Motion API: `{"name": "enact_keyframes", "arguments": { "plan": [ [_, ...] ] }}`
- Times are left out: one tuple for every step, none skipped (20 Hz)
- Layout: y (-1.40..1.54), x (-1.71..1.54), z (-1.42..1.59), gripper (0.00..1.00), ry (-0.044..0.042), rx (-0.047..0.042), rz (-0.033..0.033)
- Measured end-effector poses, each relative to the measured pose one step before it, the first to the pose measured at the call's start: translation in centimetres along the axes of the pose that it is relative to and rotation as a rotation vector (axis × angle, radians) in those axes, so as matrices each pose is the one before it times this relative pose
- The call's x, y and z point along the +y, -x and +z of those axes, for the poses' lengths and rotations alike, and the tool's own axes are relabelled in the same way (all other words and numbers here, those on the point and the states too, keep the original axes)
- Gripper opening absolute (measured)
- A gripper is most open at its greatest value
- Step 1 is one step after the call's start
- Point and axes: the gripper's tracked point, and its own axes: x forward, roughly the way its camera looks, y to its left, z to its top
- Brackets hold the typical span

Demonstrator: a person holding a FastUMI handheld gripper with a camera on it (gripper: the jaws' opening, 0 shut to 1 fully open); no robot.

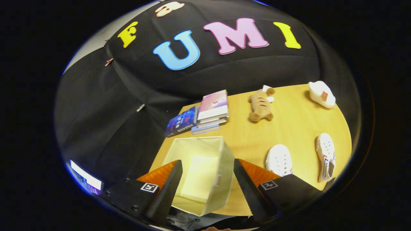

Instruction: Open the storage box then place both shoes into the box .Put the left shoe in first, then the right shoe, with the right side of both shoes facing outward in a uniform manner.

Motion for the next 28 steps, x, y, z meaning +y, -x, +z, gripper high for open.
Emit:
{"name": "enact_keyframes", "arguments": {
  "plan": [
    [0.435, -2.138, -0.123, 0.98, 0.00821, -0.00869, -0.04609],
    [0.292, -2.213, -0.266, 0.98, 0.01452, -0.00301, -0.04716],
    [0.305, -2.493, -0.578, 0.99, 0.01509, 0.00190, -0.04843],
    [-0.078, -2.039, -0.498, 0.98, 0.01514, 0.00784, -0.04104],
    [-0.073, -1.797, -0.697, 0.99, 0.01538, 0.01182, -0.03597],
    [-0.298, -1.737, -0.891, 0.99, 0.01232, 0.01996, -0.03011],
    [-0.432, -1.454, -0.961, 0.99, 0.00922, 0.02357, -0.02258],
    [-0.636, -1.288, -0.858, 0.99, 0.01290, 0.01927, -0.01767],
    [-0.822, -1.234, -0.970, 0.99, 0.02014, 0.02129, -0.01956],
    [-0.935, -1.067, -1.068, 0.99, 0.02564, 0.02697, -0.01627],
    [-1.018, -0.827, -0.822, 0.99, 0.02878, 0.02388, -0.01007],
    [-1.513, -0.505, -1.005, 0.99, 0.03487, 0.03184, -0.00866],
    [-0.618, -0.410, -0.630, 0.99, 0.02283, 0.01959, -0.00089],
    [-0.760, -0.252, -0.553, 0.99, 0.02917, 0.01716, 0.00489],
    [-0.851, -0.101, -0.453, 0.99, 0.03048, 0.01994, 0.00456],
    [-0.648, -0.100, -0.490, 0.99, 0.02721, 0.01756, 0.00710],
    [-0.791, 0.034, -0.575, 0.99, 0.02359, 0.01908, 0.01227],
    [-0.616, 0.040, -0.347, 0.99, 0.02190, 0.01370, 0.01130],
    [-0.613, -0.083, -0.373, 0.99, 0.02133, 0.01399, 0.01092],
    [-0.529, 0.044, -0.205, 0.99, 0.01136, 0.00925, 0.01181],
    [-0.607, 0.103, -0.114, 0.99, 0.00070, 0.00840, 0.01287],
    [-0.506, -0.021, -0.056, 0.99, -0.00653, 0.01017, 0.00584],
    [-0.467, -0.208, 0.030, 1.00, -0.00704, 0.00744, 0.00312],
    [-0.454, 0.041, 0.295, 0.99, -0.00494, 0.00081, 0.00974],
    [-0.392, 0.143, 0.284, 0.99, 0.00028, 0.00268, 0.01369],
    [-0.332, 0.141, 0.182, 0.99, 0.00403, 0.00168, 0.01442],
    [-0.319, 0.128, 0.010, 0.98, 0.00312, 0.00615, 0.01529],
    [-0.144, 0.482, -0.033, 0.96, -0.00777, 0.00989, 0.02828]
  ]
}}
